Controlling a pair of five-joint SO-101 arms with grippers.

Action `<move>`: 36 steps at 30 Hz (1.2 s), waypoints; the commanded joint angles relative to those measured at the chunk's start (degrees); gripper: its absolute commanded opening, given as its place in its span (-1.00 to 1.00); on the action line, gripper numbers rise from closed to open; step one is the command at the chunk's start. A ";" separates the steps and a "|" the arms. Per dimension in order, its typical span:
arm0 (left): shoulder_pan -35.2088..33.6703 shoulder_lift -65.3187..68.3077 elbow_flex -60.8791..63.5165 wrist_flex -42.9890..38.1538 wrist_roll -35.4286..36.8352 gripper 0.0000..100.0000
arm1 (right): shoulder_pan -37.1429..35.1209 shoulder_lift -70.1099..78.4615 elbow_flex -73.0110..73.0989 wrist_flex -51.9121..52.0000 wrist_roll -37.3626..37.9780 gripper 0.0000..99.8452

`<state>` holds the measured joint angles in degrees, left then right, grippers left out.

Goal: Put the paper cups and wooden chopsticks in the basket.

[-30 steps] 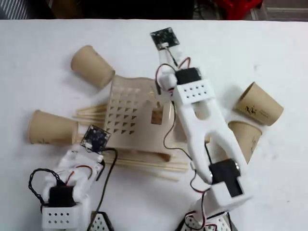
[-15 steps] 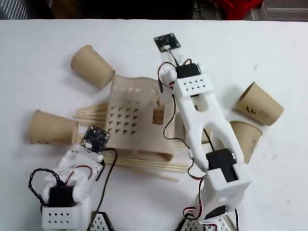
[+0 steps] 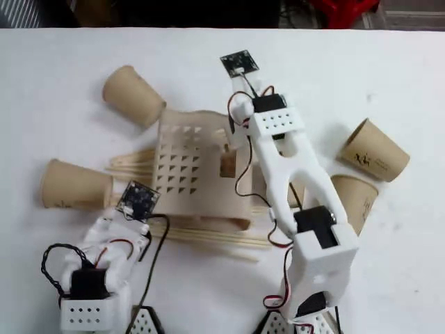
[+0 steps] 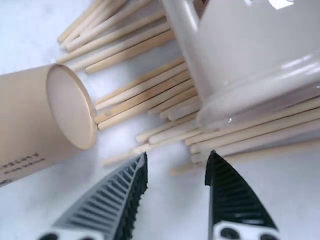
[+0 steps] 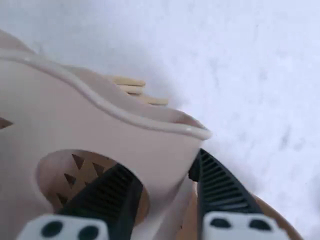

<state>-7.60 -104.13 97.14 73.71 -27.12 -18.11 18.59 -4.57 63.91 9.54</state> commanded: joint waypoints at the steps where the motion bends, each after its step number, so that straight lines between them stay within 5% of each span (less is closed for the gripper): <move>1: 0.75 -0.40 -0.09 0.09 -0.62 -0.60 | 0.66 0.22 -1.76 -3.03 0.18 -0.99; 8: 0.66 -0.40 -0.09 -4.13 -0.88 -0.60 | 0.66 -5.32 -5.80 -1.54 -1.41 -0.97; 13: -2.07 -0.40 -0.26 -6.59 -8.97 -0.60 | 0.66 -11.21 -11.96 2.51 -3.25 -0.97; 25: -8.22 -0.40 -5.80 -7.56 -6.95 -0.60 | 1.89 -15.96 -26.55 2.51 -9.32 -0.97; 36: -8.66 -0.40 -6.77 -8.00 -0.26 -0.60 | 8.92 -9.89 -28.31 -10.15 -14.51 -0.97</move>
<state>-15.78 -104.04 93.36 66.95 -29.67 -11.52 9.01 -28.84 58.99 -2.24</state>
